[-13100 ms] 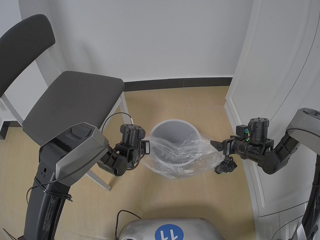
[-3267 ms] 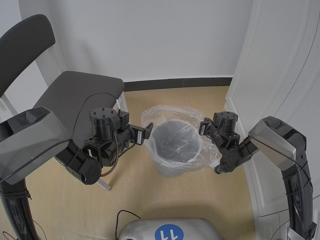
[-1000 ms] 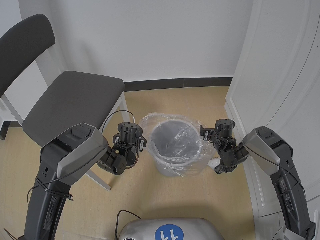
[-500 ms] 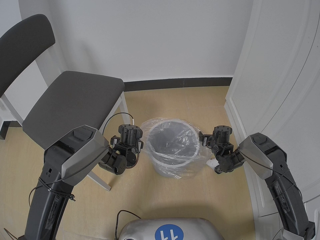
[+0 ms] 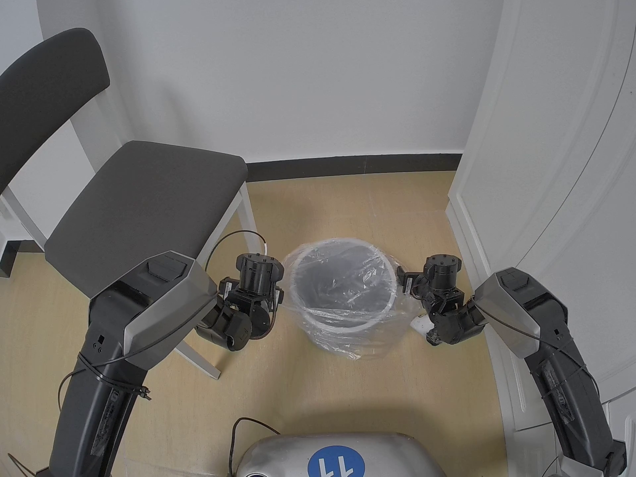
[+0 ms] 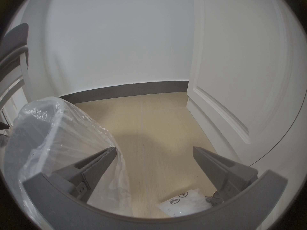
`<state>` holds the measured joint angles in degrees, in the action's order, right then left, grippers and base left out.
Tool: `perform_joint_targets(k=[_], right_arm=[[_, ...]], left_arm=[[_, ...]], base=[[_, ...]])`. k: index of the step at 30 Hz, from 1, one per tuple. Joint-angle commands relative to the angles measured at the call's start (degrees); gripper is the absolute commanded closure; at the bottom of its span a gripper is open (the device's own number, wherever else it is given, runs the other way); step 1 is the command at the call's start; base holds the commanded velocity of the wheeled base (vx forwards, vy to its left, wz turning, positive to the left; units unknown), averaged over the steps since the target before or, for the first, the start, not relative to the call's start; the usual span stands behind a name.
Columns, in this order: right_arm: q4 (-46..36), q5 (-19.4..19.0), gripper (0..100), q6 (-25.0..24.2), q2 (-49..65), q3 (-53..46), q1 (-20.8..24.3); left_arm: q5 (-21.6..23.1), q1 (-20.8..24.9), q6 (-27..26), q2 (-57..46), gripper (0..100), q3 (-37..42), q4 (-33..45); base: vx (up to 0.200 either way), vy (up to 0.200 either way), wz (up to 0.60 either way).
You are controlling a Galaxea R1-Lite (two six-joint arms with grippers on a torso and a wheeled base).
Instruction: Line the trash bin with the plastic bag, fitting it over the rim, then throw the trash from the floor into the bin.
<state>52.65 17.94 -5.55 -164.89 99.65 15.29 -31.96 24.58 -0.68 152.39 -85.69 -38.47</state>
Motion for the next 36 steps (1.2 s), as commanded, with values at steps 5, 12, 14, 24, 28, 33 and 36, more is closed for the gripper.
perform_joint_targets(k=[5, 12, 14, 24, 28, 33, 36], right_arm=[[-0.1, -0.1, 0, 0.0, -1.0, 0.1, 0.0], [-0.9, 0.0, 0, -0.1, -0.6, 0.3, 0.0], [-0.5, 0.1, 0, -0.3, 0.7, 0.0, -0.1], [-1.3, -0.5, 0, 1.1, 22.0, -21.0, 0.2], [-0.7, -1.3, 0, 1.2, 27.1, -26.2, 1.6], [0.7, -3.5, 0, 0.3, 31.6, -34.8, 8.2], [4.5, -3.5, 0, 0.1, 29.7, -36.8, 12.0]], left_arm=[[0.0, 0.0, -0.2, 1.7, 0, 0.2, 0.2], [0.0, 0.0, -0.3, 2.6, 0, -0.3, -0.5], [0.0, 0.1, -0.3, 1.9, 0, 0.3, -0.6], [0.3, 0.6, -0.5, -8.0, 0, 9.0, -1.0], [0.8, 0.9, -0.7, -11.2, 0, 12.1, -0.9], [2.6, 1.7, -1.3, -15.9, 0, 16.8, -1.0], [3.2, 2.1, -1.3, -17.0, 0, 18.0, -1.1]], base=[[0.000, 0.000, 0.00], [0.000, 0.000, 0.00], [0.000, 0.000, 0.00], [0.000, 0.000, 0.00], [0.000, 0.000, 0.00], [0.000, 0.000, 0.00], [0.000, 0.000, 0.00]])
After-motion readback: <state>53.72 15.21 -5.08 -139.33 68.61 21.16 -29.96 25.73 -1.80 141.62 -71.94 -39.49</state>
